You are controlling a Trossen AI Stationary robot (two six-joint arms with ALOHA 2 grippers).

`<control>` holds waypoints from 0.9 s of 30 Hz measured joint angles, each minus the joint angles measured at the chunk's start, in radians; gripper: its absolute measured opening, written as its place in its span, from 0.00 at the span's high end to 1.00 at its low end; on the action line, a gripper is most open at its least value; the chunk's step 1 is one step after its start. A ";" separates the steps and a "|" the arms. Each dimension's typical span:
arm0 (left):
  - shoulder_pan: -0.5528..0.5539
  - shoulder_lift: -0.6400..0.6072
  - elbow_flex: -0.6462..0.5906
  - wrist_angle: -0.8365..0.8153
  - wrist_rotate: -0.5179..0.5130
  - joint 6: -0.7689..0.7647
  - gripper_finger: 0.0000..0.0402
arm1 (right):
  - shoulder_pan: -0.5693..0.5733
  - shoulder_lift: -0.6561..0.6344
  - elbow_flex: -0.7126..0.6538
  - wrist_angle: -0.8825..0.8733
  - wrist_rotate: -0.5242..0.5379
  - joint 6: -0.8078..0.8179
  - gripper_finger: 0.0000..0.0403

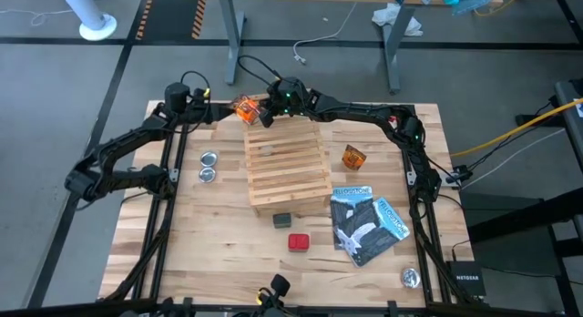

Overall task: Shelf spices
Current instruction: Remove the orange seasoning pack from the shelf

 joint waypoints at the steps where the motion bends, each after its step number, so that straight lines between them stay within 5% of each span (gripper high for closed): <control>1: 0.000 0.005 0.000 0.002 0.000 -0.009 0.47 | 0.000 0.000 0.000 0.000 0.000 0.000 0.92; 27: -0.046 0.110 0.000 0.209 0.000 -0.077 0.48 | 0.000 0.000 0.000 0.002 0.000 0.000 0.92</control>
